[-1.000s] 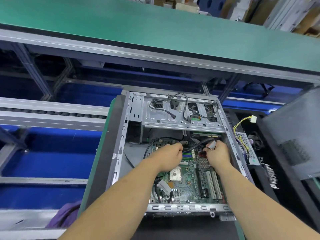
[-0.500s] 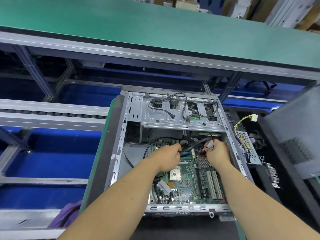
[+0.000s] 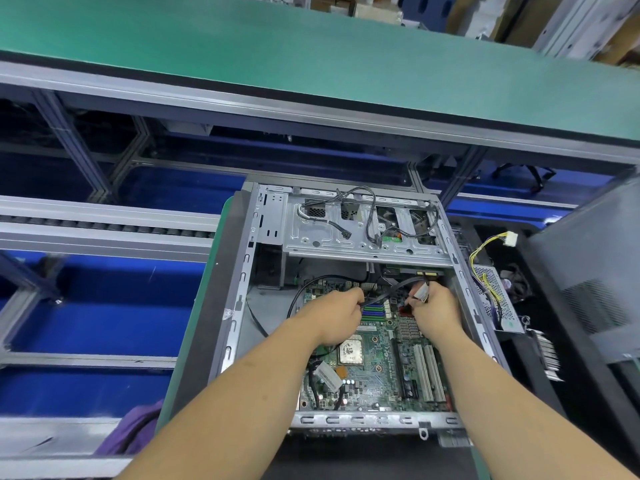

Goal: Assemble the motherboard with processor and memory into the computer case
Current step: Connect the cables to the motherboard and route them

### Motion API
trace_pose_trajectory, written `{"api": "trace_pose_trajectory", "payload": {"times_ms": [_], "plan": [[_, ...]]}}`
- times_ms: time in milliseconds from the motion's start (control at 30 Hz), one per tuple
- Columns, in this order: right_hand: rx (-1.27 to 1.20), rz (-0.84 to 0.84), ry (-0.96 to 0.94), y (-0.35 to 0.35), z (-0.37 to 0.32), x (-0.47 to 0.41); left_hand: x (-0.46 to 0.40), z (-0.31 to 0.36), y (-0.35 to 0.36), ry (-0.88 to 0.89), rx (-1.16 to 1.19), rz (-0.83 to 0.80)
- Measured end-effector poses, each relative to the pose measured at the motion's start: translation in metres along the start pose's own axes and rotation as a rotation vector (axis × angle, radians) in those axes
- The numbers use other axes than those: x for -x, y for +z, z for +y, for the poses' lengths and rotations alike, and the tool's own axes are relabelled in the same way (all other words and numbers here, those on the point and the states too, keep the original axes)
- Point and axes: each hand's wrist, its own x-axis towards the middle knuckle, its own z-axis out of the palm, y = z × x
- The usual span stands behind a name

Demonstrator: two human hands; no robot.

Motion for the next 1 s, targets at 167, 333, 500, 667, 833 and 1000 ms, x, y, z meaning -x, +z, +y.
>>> {"api": "trace_pose_trajectory", "payload": {"times_ms": [167,333,500,667,833,1000], "plan": [[-0.007,-0.022,0.006,-0.001,-0.001,0.001,-0.001,0.001,0.000,-0.002,-0.010,-0.008],[-0.002,-0.035,0.023,-0.001,-0.003,0.002,0.000,0.001,-0.001,-0.008,-0.015,-0.016],[-0.055,-0.043,0.025,-0.003,-0.006,0.006,-0.002,0.001,0.000,-0.007,-0.005,-0.022],[-0.091,-0.159,0.099,-0.003,-0.002,0.011,-0.002,0.001,0.002,-0.027,0.109,-0.001],[-0.126,-0.220,0.067,-0.006,-0.004,0.018,-0.004,-0.001,0.002,-0.102,0.203,0.101],[-0.021,-0.234,0.015,-0.005,-0.008,0.018,-0.004,-0.003,0.001,-0.141,0.165,0.188]]}}
